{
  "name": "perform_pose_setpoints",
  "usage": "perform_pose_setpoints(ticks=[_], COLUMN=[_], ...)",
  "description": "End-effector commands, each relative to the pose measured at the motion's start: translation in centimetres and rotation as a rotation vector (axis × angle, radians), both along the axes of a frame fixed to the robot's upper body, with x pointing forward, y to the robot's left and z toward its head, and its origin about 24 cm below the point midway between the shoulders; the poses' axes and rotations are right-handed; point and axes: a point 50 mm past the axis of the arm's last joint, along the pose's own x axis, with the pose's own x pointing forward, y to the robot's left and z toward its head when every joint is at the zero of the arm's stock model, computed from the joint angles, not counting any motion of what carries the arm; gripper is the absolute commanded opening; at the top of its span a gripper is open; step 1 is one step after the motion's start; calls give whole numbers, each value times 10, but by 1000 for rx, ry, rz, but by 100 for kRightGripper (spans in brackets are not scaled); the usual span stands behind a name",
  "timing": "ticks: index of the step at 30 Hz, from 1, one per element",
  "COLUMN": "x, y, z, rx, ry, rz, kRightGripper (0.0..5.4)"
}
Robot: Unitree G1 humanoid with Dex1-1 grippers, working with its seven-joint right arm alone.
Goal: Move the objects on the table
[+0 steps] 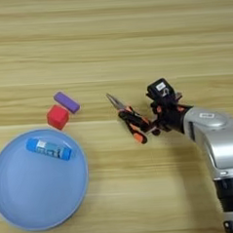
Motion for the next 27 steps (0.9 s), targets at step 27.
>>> perform_pose_setpoints(ticks=[27], x=[-19], y=[4], z=[-39], rx=[-22], ry=[95], rz=[-34], kRightGripper=[346])
